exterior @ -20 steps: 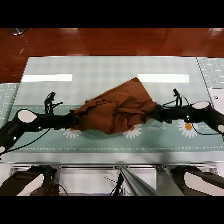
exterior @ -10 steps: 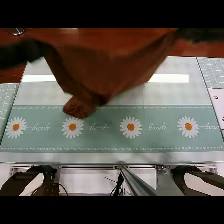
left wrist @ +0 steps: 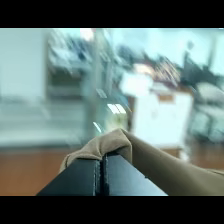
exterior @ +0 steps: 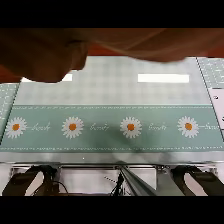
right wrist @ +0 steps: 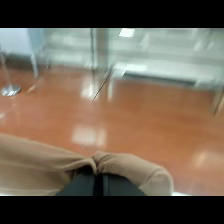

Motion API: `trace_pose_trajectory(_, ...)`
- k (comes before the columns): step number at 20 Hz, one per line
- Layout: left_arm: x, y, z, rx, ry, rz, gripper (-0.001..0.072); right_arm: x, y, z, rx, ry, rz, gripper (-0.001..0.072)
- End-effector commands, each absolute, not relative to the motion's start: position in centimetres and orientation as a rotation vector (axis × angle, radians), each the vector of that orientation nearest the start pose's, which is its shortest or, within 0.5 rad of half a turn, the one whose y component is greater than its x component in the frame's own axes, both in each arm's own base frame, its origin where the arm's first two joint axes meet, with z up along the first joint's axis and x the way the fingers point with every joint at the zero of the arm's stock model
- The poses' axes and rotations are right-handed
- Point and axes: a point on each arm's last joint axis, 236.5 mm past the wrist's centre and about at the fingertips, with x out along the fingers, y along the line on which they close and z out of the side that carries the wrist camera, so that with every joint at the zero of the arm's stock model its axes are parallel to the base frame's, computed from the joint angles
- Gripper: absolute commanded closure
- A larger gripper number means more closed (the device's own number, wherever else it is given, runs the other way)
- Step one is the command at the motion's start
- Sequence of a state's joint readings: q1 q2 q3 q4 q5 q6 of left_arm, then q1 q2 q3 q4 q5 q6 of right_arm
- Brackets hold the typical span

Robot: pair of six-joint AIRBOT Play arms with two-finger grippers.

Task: Fold the shirts.

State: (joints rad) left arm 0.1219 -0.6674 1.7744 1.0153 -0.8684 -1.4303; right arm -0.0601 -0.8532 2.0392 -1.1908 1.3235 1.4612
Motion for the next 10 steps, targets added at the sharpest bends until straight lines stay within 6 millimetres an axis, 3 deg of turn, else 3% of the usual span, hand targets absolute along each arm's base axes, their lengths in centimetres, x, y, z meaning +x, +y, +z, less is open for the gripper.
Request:
trace_pose_trajectory(1, 13.6, -6.6, 58.0, -0.086, -0.368, -0.255, 0.0689, 17.9, 5.8, 51.9, -0.02, 0.007, 0.233, 0.0686)
trace_pose_trajectory(3, 11.4, -6.7, 57.3, -0.075, -0.356, -0.243, 0.0689, 16.2, 5.8, 52.1, -0.018, -0.009, 0.231, 0.0686)
trace_pose_trajectory(5, 10.9, -6.5, 55.5, -0.073, -0.287, -0.22, 0.0689, 15.5, 6.1, 50.9, -0.013, 0.041, 0.243, 0.0686)
trace_pose_trajectory(7, 12.3, -6.6, 52.1, -0.062, -0.141, -0.222, 0.069, 15.9, 6.6, 48.3, -0.009, 0.146, 0.266, 0.0685)
trace_pose_trajectory(10, 17.0, -6.3, 44.0, -0.113, 0.142, -0.224, 0.0689, 19.2, 7.1, 43.0, 0.038, 0.326, 0.299, 0.0685)
